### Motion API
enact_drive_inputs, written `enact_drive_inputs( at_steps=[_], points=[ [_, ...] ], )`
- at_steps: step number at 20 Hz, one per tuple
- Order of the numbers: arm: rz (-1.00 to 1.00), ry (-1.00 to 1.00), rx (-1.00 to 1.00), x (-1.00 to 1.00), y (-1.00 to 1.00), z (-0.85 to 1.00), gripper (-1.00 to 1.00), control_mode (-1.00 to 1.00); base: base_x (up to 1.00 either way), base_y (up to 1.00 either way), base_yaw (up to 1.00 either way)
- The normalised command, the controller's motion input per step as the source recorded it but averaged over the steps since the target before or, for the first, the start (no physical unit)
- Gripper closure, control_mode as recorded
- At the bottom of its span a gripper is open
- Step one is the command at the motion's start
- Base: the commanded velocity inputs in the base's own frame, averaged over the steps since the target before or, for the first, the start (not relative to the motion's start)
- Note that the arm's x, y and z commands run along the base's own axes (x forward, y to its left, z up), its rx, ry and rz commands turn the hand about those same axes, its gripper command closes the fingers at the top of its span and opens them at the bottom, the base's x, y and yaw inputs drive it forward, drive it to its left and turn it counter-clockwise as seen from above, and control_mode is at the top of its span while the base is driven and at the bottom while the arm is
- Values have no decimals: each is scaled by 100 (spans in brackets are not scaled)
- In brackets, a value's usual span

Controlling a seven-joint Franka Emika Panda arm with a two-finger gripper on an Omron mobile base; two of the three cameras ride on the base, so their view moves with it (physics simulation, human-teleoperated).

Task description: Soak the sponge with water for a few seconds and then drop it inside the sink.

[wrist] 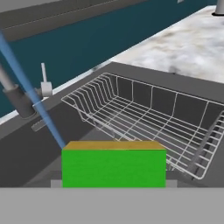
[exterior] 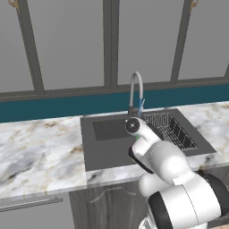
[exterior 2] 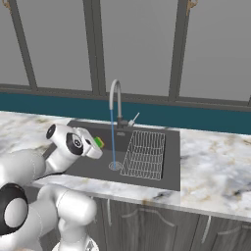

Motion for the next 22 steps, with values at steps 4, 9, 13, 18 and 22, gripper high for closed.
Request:
enact_drive_inputs(
  at_steps=[4,9,13,18,22],
  points=[
    [-1,0,0,25,-7,-15,100,-100,0,0,0],
    [-1,0,0,26,-2,-15,100,-100,0,0,0],
    [-1,0,0,23,0,-13,100,-100,0,0,0],
    [-2,0,0,22,0,-16,100,-100,0,0,0],
    [-3,1,0,18,0,-14,100,-100,0,0,0]
  ],
)
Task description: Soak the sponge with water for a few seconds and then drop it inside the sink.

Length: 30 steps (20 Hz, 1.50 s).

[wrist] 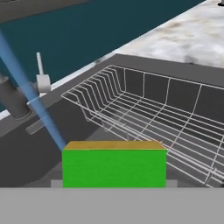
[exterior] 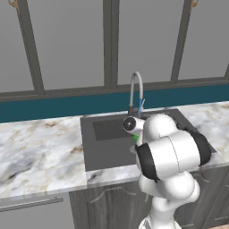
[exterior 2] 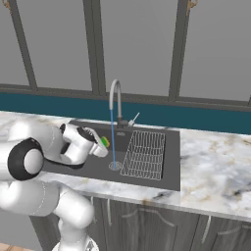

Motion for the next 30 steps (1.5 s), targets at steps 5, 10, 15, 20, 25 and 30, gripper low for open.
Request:
enact_drive_inputs(
  at_steps=[5,10,15,20,25,30],
  points=[
    [-3,1,0,21,0,-14,100,-100,0,0,0],
    [-2,10,0,30,-2,0,100,-100,0,0,0],
    [-1,16,0,32,-1,2,100,-100,0,0,0],
    [0,13,0,27,0,2,100,-100,0,0,0],
    [0,7,0,19,0,0,100,-100,0,0,0],
    [-5,0,-3,27,0,-1,100,-100,0,0,0]
  ],
)
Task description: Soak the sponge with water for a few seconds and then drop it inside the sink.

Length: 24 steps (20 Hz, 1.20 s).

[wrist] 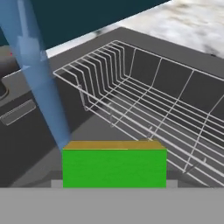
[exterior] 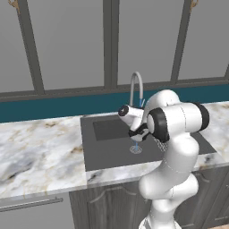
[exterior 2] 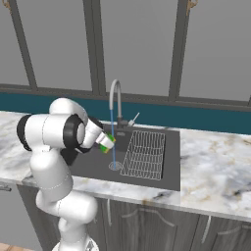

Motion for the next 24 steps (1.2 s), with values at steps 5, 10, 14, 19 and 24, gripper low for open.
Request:
enact_drive_inputs(
  at_steps=[5,10,14,19,24],
  points=[
    [-11,0,-6,29,0,-2,100,-100,0,0,0],
    [-13,0,-4,18,0,-5,100,-100,0,0,0],
    [-13,0,-1,0,0,0,100,-100,0,0,0],
    [-12,0,-1,2,0,0,100,-100,0,0,0],
    [-12,0,-1,3,0,0,100,-100,0,0,0]
  ],
)
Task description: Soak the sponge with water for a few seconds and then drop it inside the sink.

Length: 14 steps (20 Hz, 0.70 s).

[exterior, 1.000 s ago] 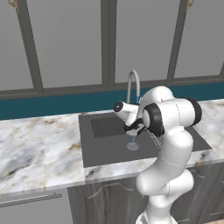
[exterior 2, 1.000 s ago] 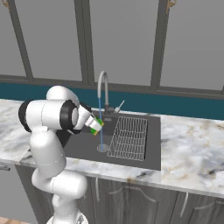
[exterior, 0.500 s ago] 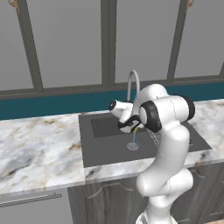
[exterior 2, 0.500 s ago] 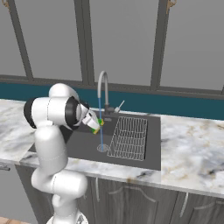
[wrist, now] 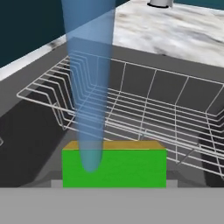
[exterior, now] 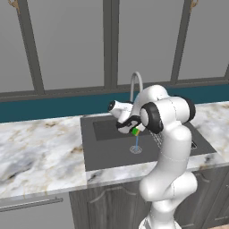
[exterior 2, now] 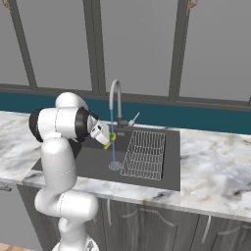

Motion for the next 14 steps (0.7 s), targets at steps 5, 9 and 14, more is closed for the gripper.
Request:
enact_drive_inputs(
  at_steps=[5,9,14],
  points=[
    [-9,0,0,4,0,-1,100,-100,0,0,0],
    [-4,0,0,2,0,0,100,-100,0,0,0],
    [-1,0,0,1,0,0,100,-100,0,0,0]
  ],
)
